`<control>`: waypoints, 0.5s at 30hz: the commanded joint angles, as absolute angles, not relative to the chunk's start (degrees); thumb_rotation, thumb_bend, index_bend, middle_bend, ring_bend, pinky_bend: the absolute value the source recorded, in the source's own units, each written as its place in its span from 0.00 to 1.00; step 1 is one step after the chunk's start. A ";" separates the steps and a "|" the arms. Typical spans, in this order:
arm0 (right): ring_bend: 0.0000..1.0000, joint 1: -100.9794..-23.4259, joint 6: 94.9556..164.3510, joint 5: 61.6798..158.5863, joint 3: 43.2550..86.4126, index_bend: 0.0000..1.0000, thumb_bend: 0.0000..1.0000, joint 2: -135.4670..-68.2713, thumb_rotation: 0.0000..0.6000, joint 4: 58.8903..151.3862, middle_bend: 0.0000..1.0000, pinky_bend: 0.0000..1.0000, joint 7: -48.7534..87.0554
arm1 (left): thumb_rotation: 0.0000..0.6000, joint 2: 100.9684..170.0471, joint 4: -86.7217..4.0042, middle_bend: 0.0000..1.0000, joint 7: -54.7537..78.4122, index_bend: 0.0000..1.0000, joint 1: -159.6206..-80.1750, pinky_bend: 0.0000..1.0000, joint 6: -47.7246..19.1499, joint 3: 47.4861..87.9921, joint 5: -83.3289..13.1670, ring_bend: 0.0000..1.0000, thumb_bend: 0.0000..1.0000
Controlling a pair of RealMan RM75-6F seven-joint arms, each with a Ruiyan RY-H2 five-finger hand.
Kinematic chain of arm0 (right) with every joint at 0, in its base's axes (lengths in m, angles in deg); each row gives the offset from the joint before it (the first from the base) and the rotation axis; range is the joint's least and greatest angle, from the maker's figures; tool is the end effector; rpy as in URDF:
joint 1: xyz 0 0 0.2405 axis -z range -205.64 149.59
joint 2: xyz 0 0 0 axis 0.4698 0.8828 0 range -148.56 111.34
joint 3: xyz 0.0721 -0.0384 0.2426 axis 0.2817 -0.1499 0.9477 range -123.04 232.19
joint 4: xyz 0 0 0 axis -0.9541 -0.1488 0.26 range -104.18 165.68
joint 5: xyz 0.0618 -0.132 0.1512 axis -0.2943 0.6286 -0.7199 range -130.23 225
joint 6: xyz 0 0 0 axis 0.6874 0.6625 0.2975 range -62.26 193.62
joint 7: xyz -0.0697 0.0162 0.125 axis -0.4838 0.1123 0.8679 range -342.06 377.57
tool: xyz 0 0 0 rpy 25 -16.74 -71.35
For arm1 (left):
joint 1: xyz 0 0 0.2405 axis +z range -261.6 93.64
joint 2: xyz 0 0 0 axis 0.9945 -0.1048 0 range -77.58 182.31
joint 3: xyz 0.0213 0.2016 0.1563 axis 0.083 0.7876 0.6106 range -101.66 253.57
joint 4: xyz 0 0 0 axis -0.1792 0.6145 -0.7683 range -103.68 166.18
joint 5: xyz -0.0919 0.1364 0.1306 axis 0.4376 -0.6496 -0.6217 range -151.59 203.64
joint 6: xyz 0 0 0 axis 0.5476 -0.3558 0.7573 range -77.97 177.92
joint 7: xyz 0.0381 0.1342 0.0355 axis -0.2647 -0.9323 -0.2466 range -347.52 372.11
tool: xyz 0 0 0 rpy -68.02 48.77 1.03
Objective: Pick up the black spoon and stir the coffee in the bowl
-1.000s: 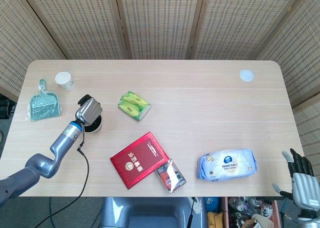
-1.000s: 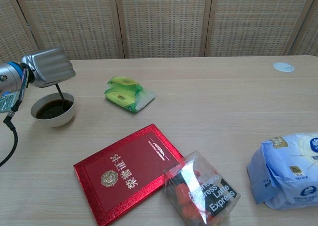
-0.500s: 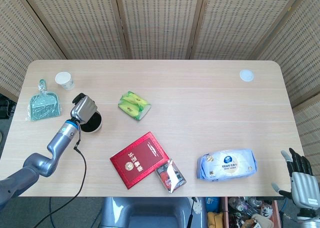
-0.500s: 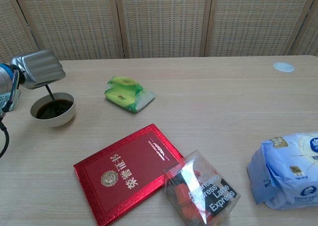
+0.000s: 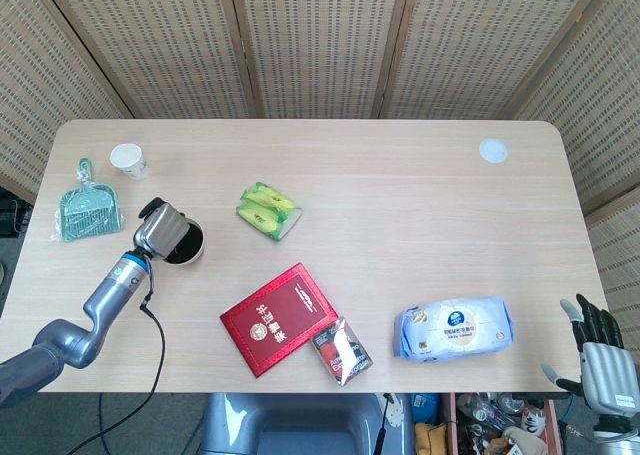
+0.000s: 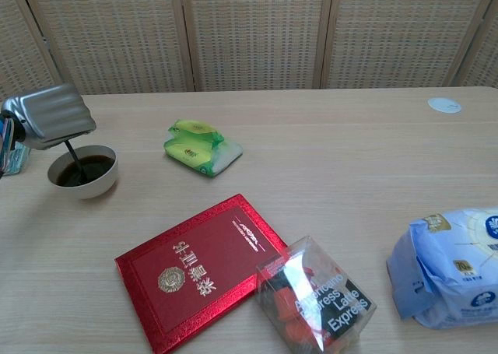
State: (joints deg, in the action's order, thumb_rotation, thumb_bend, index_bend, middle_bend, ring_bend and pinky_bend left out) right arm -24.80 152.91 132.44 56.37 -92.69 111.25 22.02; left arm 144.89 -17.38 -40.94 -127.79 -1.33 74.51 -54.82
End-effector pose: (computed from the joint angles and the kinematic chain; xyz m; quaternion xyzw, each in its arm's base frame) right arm -0.3571 -0.1300 0.1244 0.5451 -0.4374 0.3616 0.6171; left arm -0.2501 0.4008 0.0097 -0.8245 0.1218 -0.0316 0.5517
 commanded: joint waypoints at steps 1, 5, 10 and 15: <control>0.00 -24.73 152.88 132.28 56.37 0.00 0.24 -92.69 1.00 111.18 0.00 0.00 22.07 | 1.00 145.19 -17.89 0.78 -41.44 0.67 -128.44 0.74 -1.03 74.09 -54.70 0.71 0.45; 0.00 -24.57 152.91 131.98 56.40 0.00 0.24 -92.66 1.00 111.13 0.00 0.00 22.03 | 1.00 146.26 -17.85 0.78 -42.48 0.67 -129.49 0.74 -0.48 73.32 -54.23 0.71 0.45; 0.00 -24.44 153.02 131.76 56.48 0.00 0.24 -92.55 1.00 111.37 0.00 0.00 21.68 | 1.00 147.59 -16.86 0.78 -43.76 0.67 -130.43 0.74 -0.31 71.99 -52.91 0.71 0.44; 0.00 -24.35 153.04 131.60 56.51 0.00 0.24 -92.47 1.00 111.65 0.00 0.00 21.33 | 1.00 148.17 -15.23 0.78 -44.67 0.67 -130.75 0.74 0.31 71.47 -51.65 0.71 0.45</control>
State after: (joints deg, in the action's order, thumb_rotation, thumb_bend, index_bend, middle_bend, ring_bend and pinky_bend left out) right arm -24.36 153.04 131.60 56.51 -92.47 111.65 21.33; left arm 148.01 -15.54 -44.55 -130.69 0.13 71.61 -51.94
